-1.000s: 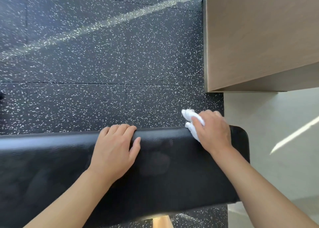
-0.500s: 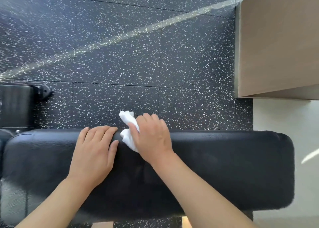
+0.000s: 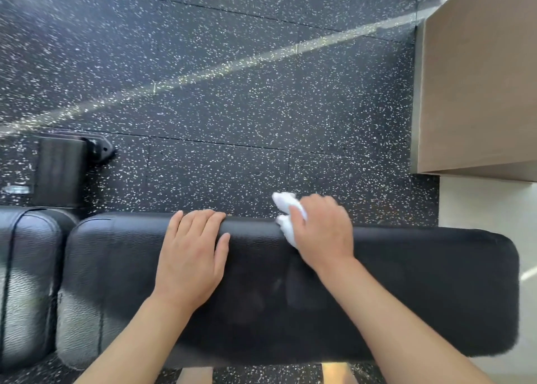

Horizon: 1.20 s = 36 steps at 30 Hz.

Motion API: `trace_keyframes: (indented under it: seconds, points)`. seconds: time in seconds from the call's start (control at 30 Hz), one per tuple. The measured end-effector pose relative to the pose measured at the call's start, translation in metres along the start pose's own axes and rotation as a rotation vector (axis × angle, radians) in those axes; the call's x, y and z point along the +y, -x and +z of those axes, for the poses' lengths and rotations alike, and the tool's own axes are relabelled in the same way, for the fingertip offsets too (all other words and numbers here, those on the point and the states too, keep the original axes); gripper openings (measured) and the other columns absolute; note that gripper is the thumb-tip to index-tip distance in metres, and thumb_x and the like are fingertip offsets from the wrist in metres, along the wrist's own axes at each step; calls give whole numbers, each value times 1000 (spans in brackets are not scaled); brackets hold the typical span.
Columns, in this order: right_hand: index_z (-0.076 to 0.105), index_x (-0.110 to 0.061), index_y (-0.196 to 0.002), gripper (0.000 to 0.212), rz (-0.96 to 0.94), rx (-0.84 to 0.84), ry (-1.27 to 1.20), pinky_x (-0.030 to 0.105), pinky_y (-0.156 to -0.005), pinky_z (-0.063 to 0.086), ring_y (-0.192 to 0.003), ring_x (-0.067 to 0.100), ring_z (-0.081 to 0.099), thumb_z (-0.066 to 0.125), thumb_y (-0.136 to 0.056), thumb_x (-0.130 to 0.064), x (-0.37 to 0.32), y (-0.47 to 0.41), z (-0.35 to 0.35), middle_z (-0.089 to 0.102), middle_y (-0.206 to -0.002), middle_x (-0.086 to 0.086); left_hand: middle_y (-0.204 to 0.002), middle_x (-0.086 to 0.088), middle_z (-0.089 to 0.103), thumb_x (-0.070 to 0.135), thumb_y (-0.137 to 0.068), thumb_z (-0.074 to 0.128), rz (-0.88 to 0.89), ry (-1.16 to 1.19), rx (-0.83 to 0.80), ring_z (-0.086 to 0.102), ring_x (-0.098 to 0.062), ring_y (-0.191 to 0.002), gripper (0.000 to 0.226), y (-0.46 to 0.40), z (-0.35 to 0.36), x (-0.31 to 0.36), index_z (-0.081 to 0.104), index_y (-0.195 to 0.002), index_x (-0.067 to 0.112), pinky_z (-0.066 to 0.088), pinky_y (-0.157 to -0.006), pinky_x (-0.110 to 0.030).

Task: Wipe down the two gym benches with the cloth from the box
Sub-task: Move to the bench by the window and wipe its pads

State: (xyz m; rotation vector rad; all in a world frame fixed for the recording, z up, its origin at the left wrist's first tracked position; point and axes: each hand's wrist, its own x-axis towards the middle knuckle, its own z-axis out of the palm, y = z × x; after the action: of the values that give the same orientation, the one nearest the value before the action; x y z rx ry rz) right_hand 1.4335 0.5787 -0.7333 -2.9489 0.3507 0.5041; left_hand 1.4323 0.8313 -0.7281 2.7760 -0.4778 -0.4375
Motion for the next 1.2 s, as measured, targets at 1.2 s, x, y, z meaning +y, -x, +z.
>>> trace_keyframes:
  seconds: [1.2]
  points:
    - [56, -22, -95, 26, -449, 183, -109, 38, -64, 35, -79, 25, 53, 43, -103, -43, -293, 0, 34, 55, -86, -1, -147, -10, 59, 31, -94, 43, -194, 46, 60, 53, -31, -141, 58, 79, -62, -176, 57, -144, 4, 30, -122, -64]
